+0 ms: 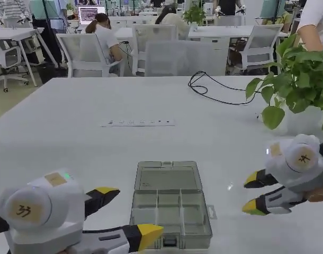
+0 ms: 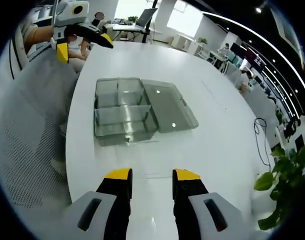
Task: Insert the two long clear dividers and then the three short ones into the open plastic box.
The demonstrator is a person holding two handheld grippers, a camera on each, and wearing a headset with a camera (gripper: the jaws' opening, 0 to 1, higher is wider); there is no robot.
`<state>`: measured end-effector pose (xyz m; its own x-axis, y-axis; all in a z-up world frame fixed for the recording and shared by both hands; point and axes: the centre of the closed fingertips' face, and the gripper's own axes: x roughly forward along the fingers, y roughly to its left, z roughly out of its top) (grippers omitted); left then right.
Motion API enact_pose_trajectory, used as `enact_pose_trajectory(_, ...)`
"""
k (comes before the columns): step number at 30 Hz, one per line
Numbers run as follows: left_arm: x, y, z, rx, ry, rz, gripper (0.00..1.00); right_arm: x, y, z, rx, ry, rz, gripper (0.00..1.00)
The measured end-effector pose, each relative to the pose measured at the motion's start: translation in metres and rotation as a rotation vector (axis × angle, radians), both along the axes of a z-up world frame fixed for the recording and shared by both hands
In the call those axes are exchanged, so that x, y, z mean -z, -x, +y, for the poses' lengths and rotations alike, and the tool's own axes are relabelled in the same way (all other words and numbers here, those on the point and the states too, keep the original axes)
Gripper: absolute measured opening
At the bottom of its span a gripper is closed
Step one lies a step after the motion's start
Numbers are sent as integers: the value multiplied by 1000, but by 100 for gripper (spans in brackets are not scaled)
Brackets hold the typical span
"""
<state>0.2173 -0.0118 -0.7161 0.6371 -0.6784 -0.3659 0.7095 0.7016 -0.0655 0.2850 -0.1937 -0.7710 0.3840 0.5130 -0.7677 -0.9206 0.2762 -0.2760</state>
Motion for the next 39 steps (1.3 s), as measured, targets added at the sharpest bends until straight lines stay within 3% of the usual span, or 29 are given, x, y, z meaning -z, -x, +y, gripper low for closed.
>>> enact_pose_trajectory(4,-1,0,-5,-4,49,27,61,-17,5,26,-55,-31,-48,32)
enact_pose_trajectory(10,-8,0,-10,-14,160,58,52,-37,14,66,-122,-86,-106,32)
enact_pose_trajectory(16,-11,0,-13,-8,203,74,41,-46,24,97,-192,-94,-166,32)
enact_pose_trajectory(22,-9,-1,-13,-18,252,115,34,-49,35,117,-246,-106,-189,32)
enact_pose_trajectory(28,-10,-1,-16,-28,342,165,25,-51,45,133,-289,-117,-196,32)
enact_pose_trajectory(39,-6,-3,-23,-21,367,213,14,-55,53,147,-324,-131,-216,32)
